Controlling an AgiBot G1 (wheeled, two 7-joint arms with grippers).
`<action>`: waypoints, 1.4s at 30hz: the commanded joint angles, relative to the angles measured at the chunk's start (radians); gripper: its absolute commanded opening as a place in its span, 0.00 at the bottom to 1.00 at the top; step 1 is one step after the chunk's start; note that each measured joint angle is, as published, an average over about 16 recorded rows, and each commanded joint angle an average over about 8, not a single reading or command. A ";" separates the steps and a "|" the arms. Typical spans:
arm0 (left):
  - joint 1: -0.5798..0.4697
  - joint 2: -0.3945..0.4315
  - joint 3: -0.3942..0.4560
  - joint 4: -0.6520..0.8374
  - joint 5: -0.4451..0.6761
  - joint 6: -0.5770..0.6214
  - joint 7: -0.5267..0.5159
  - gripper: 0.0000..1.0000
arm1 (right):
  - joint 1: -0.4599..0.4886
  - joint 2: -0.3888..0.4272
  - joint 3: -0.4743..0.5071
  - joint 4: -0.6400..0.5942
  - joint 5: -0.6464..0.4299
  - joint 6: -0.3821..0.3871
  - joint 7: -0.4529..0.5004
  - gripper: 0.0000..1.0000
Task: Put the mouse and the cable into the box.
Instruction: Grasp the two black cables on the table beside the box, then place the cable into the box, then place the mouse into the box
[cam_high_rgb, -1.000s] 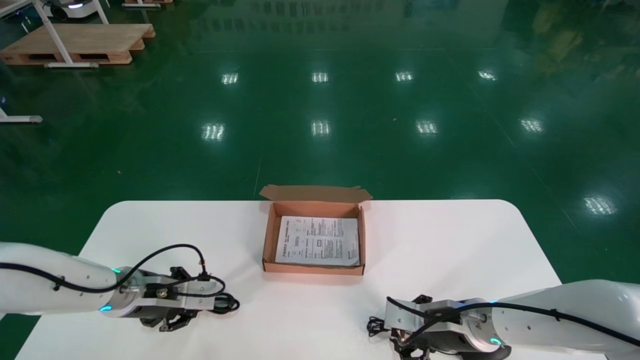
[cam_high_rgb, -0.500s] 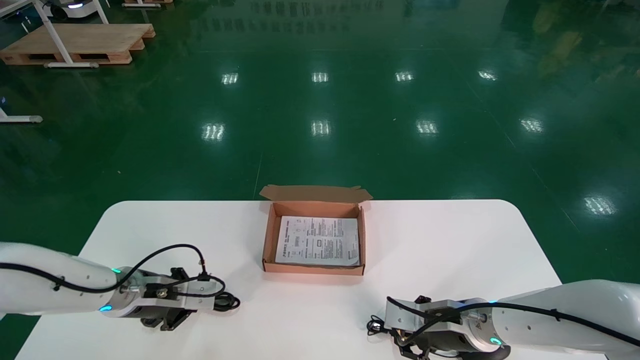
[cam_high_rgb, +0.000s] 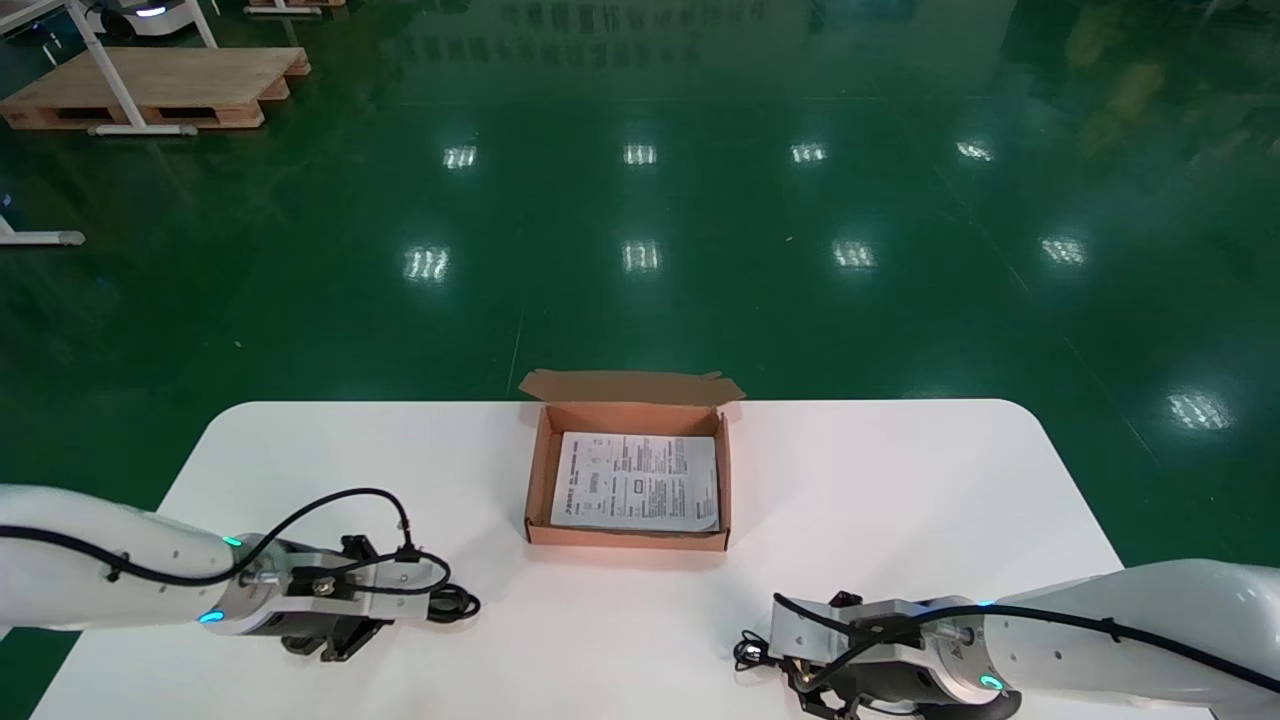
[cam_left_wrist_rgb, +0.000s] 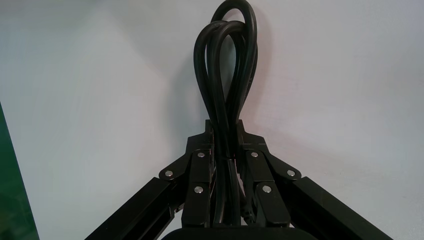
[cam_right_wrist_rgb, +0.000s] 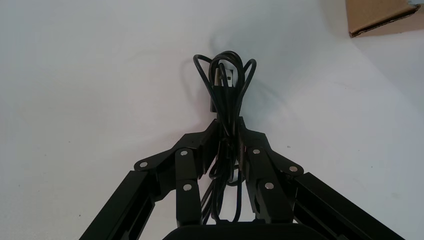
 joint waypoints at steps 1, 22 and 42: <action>0.004 -0.001 0.002 -0.001 0.002 -0.001 0.003 0.00 | -0.002 -0.001 0.001 -0.001 0.002 0.000 0.003 0.00; -0.161 0.205 -0.112 0.057 -0.247 -0.096 0.152 0.00 | 0.376 0.136 0.178 -0.073 0.048 0.128 0.039 0.00; -0.135 0.254 -0.096 0.069 -0.204 -0.224 0.192 0.00 | 0.376 0.134 0.178 -0.073 0.050 0.126 0.038 0.00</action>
